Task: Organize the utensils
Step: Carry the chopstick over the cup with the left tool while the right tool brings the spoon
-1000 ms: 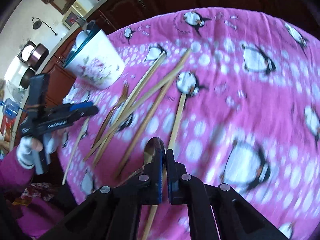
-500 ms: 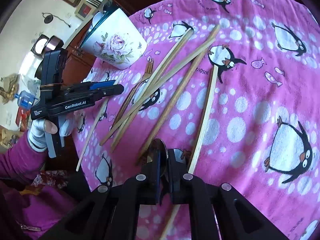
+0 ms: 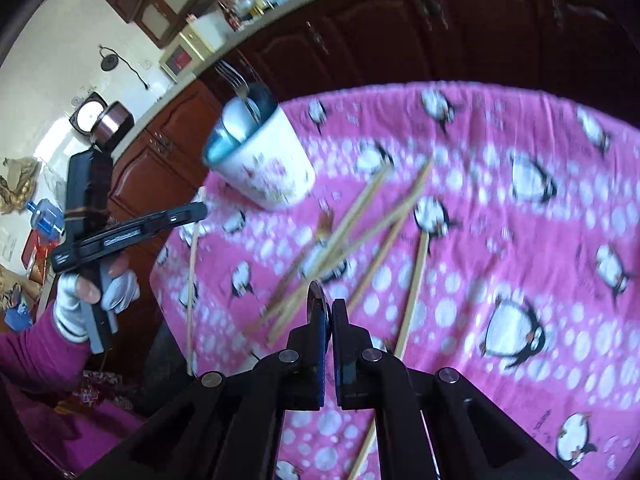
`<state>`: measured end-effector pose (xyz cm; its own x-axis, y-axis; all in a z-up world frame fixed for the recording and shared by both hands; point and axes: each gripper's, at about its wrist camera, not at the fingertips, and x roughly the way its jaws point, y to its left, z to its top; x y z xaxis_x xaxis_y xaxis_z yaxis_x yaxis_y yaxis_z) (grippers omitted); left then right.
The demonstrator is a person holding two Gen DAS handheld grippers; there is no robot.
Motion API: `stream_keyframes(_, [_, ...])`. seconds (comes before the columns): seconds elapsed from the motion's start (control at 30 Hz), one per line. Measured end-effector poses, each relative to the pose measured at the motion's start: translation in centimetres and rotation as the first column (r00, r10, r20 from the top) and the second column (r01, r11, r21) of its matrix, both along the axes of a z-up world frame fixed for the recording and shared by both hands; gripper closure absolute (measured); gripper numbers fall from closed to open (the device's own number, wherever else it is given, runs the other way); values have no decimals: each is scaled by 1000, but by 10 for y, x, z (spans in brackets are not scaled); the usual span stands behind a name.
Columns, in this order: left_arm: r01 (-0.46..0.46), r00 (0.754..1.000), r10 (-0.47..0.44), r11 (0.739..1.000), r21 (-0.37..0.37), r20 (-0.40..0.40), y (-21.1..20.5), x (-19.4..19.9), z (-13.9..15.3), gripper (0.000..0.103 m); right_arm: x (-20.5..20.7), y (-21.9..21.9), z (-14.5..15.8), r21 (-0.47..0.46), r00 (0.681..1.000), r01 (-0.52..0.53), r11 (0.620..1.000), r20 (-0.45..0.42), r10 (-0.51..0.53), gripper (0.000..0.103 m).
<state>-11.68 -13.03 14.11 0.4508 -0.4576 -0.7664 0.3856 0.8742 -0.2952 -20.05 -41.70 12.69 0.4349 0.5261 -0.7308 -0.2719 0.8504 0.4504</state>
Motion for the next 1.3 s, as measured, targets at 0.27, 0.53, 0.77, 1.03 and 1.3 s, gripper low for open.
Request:
stream_keyframes(0.27, [-92,980,113,987,-129,165,47,0,89,99,18,8,55,5,989,51,999,138,-52,100])
stream_keyframes(0.53, [-219,899,275,956,-193,342,67,40,152,99,67,37,111,-20,948,152,988,284,-140,101])
stream_keyframes(0.77, [-306,822,369,929,-209,434,59,89,160,99,118,67,138,-90,920,180,980,369,-135,101])
stream_keyframes(1.03, [-340,766,389,921,-190,512,44,122,134,99,164,102,129,-220,905,199,955,414,-93,101])
stream_keyframes(1.3, [-325,790,346,936,-133,506,37,123,98,99,178,130,99,-309,917,142,940,398,-8,100])
